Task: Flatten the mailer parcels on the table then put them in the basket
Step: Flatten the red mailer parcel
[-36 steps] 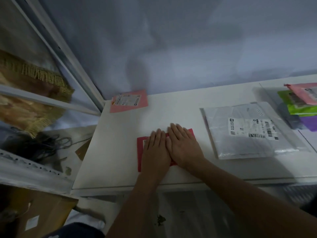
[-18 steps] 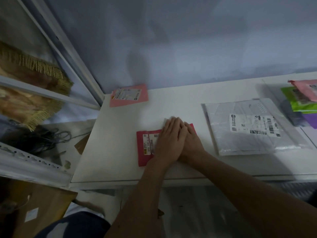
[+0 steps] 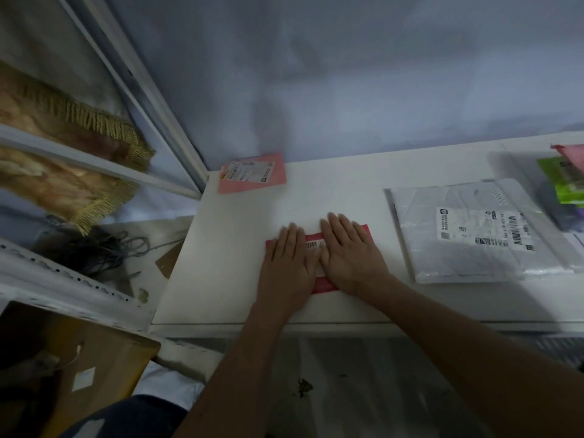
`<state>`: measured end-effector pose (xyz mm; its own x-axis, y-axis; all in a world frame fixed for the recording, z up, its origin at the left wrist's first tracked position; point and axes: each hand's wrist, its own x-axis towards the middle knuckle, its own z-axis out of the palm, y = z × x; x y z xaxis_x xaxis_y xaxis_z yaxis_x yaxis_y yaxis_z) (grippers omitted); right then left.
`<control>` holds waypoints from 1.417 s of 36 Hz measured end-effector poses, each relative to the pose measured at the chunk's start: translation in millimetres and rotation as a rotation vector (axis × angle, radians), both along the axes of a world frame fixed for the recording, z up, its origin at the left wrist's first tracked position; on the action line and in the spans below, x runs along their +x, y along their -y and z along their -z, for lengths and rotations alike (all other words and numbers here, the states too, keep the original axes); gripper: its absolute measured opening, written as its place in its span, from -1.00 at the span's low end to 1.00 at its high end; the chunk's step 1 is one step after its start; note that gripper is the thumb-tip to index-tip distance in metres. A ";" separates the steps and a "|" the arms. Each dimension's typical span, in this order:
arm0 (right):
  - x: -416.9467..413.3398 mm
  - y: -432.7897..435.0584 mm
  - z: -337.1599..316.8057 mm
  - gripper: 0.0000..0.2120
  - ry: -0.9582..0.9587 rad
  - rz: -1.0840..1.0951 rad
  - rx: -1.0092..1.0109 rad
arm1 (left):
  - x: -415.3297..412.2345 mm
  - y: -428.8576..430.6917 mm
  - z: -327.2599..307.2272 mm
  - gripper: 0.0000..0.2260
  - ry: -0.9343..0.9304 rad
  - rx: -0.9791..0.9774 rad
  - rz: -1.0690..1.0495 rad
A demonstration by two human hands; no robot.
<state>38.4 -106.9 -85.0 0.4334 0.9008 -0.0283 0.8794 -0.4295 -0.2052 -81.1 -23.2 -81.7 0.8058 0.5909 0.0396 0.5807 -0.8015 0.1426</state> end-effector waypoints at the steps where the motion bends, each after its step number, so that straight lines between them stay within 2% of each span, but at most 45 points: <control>1: 1.2 0.4 0.9 -0.28 -0.003 0.004 0.009 | -1.9 -0.5 0.5 -0.16 -0.015 -0.009 -0.016; 6: 2.3 1.3 0.3 -0.25 -0.004 -0.003 -0.019 | -15.2 -7.5 3.7 -0.28 -0.024 -0.035 -0.132; 11: 1.0 -0.2 -3.5 -0.22 -0.015 0.006 0.028 | -16.6 -8.2 4.2 -0.32 -0.032 0.004 -0.139; 14: -8.7 -5.0 -14.9 -0.30 -0.012 -0.068 0.070 | -17.4 -8.9 2.0 -0.35 -0.046 0.043 -0.126; 16: -23.3 -13.2 -22.4 -0.34 -0.068 -0.162 0.094 | -18.7 -10.5 3.0 -0.37 -0.085 0.070 -0.077; 18: -40.5 -23.4 -24.5 -0.30 -0.116 -0.226 0.123 | -20.5 -12.0 4.6 -0.30 -0.122 0.078 -0.052; 20: -51.5 -29.9 -19.8 -0.28 -0.197 -0.235 0.120 | -21.5 -12.4 4.8 -0.25 -0.157 0.098 -0.057; 23: -45.6 -29.5 -13.8 -0.39 -0.281 -0.212 0.076 | -21.1 -11.2 2.3 -0.26 -0.151 0.047 -0.069; 29: -12.7 -5.7 -12.3 -0.38 -0.055 -0.221 -0.037 | -14.6 -7.7 -0.1 -0.27 -0.110 0.049 -0.125; 37: 26.4 18.8 -2.9 -0.36 -0.021 -0.048 -0.024 | -12.2 -7.8 2.0 -0.33 -0.052 0.018 -0.177; 45: 29.1 22.3 -2.8 -0.37 -0.019 -0.028 -0.012 | -0.9 -2.3 -6.7 -0.45 -0.119 0.016 -0.209; 48: 29.1 22.2 -2.7 -0.38 -0.005 -0.031 -0.011 | 19.0 19.2 -23.0 -0.38 -0.009 0.121 -0.123; 51: 31.6 24.8 -1.5 -0.31 0.031 -0.083 -0.053 | 47.7 45.4 -33.5 -0.38 0.100 0.084 0.072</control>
<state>70.0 -131.7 -83.5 0.3589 0.9311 -0.0651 0.9178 -0.3648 -0.1566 -33.4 -68.6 -48.2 0.8357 0.5227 0.1684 0.5075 -0.8522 0.1272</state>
